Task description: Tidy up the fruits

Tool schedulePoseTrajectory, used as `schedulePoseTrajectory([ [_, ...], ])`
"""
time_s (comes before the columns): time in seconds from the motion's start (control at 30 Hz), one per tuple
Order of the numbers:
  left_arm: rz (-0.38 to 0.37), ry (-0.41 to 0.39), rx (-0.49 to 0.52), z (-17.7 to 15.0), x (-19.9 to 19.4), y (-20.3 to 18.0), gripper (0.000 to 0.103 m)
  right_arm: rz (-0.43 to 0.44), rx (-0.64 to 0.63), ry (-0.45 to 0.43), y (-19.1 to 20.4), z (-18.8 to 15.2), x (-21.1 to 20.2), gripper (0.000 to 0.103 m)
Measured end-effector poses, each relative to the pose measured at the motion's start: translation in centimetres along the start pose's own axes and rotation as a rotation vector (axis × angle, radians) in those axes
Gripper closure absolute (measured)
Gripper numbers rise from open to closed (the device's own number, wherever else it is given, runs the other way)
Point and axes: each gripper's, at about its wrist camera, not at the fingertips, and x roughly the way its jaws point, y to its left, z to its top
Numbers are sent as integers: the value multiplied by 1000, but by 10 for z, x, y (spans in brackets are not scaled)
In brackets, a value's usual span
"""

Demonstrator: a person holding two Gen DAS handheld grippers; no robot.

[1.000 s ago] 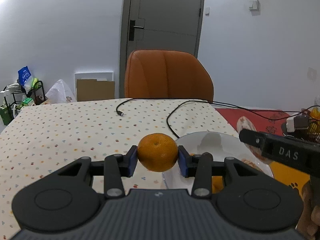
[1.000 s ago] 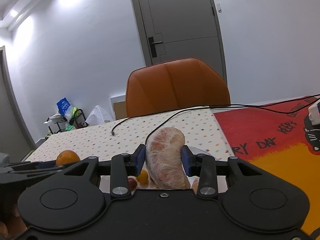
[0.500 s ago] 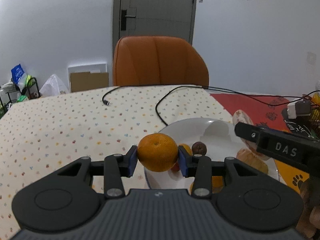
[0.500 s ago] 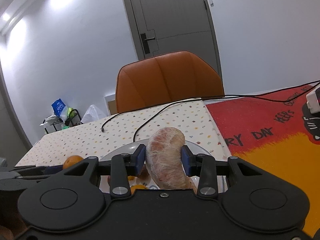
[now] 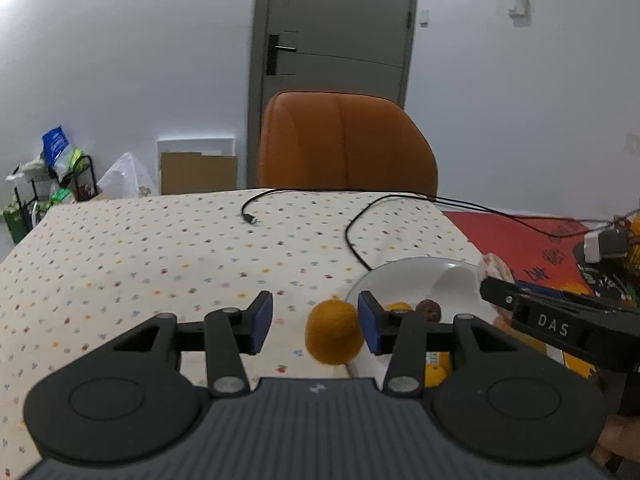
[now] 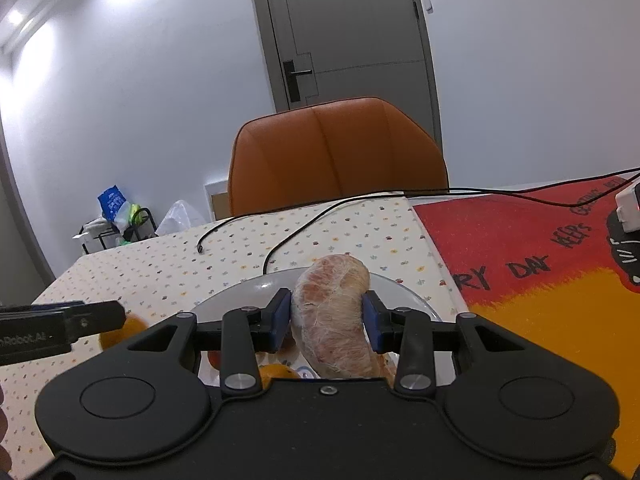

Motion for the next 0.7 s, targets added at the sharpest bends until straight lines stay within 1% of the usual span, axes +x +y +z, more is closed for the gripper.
schedulePoseTrajectory([
  [0.1, -36, 11, -43, -3, 5, 4, 58, 8, 18, 7, -1, -1, 3, 65],
  [0.2, -79, 77, -53, -10, 18, -3, 58, 8, 22, 14, -2, -3, 3, 65],
  [0.23, -81, 80, -56, -12, 17, -4, 58, 6, 21, 5, -2, -4, 2, 65],
  [0.27, -78, 67, -49, -13, 14, -5, 58, 5, 20, -1, -2, -3, 1, 65],
  [0.33, -63, 44, -15, -15, 7, -5, 58, 10, 15, 0, -1, -3, 0, 57],
  [0.37, -54, 38, -6, -14, 5, -2, 58, 9, 10, 0, 1, -3, 0, 57],
  [0.5, -19, 26, -44, -13, -2, 20, 58, 21, 7, -13, 4, -2, -4, 56],
  [0.7, -1, 12, -52, -14, -16, 44, 58, 19, 0, -11, 8, -2, -6, 56],
])
